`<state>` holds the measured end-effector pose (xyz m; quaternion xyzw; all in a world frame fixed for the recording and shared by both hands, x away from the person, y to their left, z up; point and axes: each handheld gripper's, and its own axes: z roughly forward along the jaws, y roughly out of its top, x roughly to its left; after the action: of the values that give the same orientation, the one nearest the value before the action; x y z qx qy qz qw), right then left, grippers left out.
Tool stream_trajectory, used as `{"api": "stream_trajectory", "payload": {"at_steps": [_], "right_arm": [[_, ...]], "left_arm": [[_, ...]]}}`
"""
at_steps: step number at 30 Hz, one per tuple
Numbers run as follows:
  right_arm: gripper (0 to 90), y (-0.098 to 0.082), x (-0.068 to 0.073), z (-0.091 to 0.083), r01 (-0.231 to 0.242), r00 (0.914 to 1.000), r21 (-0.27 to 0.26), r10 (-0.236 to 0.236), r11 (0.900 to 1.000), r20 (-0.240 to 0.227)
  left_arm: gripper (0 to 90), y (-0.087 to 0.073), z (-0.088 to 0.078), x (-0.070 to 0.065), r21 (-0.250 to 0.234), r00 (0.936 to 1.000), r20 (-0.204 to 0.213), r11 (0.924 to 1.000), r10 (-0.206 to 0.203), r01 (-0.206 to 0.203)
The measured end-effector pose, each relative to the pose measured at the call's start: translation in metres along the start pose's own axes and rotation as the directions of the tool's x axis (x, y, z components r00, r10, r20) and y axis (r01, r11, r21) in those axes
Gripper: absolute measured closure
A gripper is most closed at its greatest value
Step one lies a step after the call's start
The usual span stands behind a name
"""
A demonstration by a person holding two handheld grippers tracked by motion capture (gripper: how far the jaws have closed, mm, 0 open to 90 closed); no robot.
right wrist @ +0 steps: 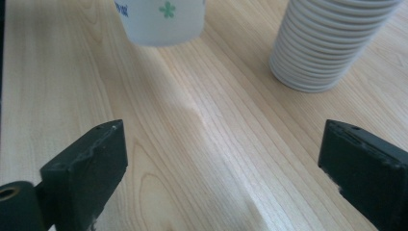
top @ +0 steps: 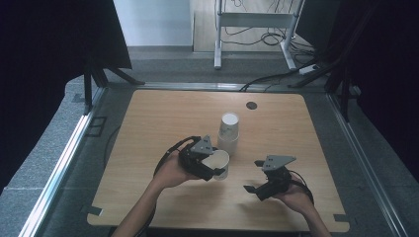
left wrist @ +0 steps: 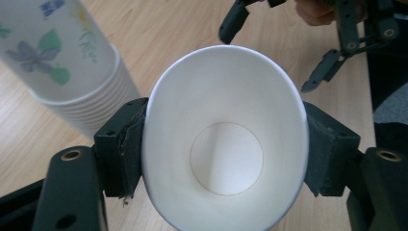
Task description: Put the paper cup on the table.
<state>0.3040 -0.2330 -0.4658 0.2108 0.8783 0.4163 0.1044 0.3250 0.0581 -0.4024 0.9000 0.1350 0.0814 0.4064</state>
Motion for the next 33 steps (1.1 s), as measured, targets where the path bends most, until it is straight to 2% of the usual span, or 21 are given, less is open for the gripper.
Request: {"api": "stream_trajectory", "payload": {"at_steps": [7, 14, 20, 28, 33], "right_arm": [[0.0, -0.008, -0.005, -0.003, -0.041, 0.9986, -0.005, 0.041, 0.999, 0.034], [0.0, -0.019, -0.011, -0.005, -0.096, 0.9938, -0.001, 0.096, 0.995, 0.056], [0.0, -0.030, -0.014, -0.005, -0.103, 0.9897, 0.026, 0.100, 0.994, 0.102], [0.0, -0.045, -0.022, -0.004, -0.117, 0.9802, 0.057, 0.106, 0.992, 0.167], [0.0, -0.051, -0.024, -0.002, -0.121, 0.9766, 0.078, 0.104, 0.990, 0.188]], "left_arm": [[27.2, -0.004, -0.003, 0.004, 0.021, 0.9991, -0.035, 0.9995, -0.022, 0.022], [27.1, -0.007, -0.006, 0.009, 0.055, 0.9952, -0.087, 0.9972, -0.045, 0.050], [27.1, -0.011, -0.007, 0.014, 0.088, 0.9899, -0.131, 0.9938, -0.055, 0.067], [27.1, -0.019, -0.009, 0.020, 0.106, 0.9826, -0.171, 0.9903, -0.072, 0.091], [27.1, -0.023, -0.011, 0.024, 0.119, 0.9766, -0.201, 0.9876, -0.077, 0.102]]}}
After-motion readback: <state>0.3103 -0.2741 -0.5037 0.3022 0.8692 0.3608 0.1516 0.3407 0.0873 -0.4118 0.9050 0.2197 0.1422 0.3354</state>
